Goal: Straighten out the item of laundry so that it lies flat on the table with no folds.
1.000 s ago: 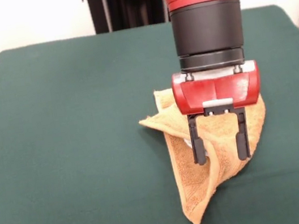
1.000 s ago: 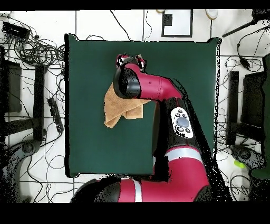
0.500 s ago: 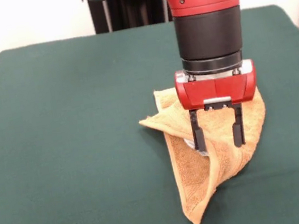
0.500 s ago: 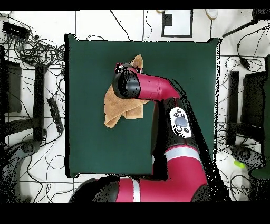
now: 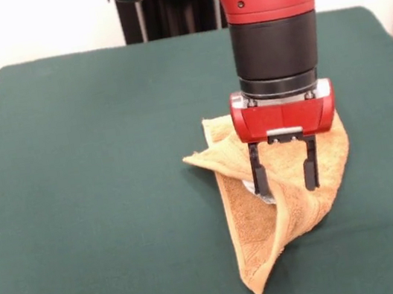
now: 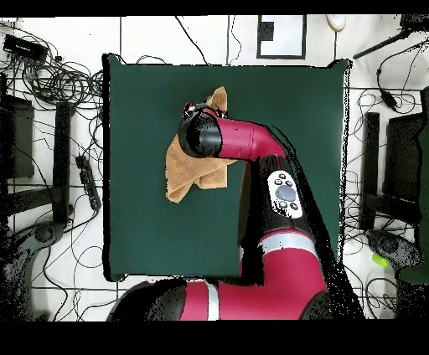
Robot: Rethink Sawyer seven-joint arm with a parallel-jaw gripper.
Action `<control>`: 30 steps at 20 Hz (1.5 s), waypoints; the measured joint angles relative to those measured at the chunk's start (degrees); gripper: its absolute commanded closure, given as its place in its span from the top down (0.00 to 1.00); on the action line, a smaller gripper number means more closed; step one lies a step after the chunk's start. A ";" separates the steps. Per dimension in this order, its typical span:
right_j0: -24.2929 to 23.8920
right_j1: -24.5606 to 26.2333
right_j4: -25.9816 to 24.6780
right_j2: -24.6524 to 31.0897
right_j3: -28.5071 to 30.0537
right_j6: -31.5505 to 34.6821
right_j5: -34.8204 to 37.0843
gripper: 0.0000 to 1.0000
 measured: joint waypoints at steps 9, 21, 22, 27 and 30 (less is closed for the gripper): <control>-0.14 0.80 0.00 -0.07 -0.63 0.00 0.00 1.00; 0.18 5.15 0.01 -0.32 -3.90 0.00 -0.01 1.00; 0.19 5.42 0.01 -0.32 -4.08 0.00 -0.01 1.00; 0.28 6.97 0.01 -0.38 -4.75 0.00 -0.01 1.00; 0.28 7.61 0.01 -0.39 -4.75 0.00 -0.01 1.00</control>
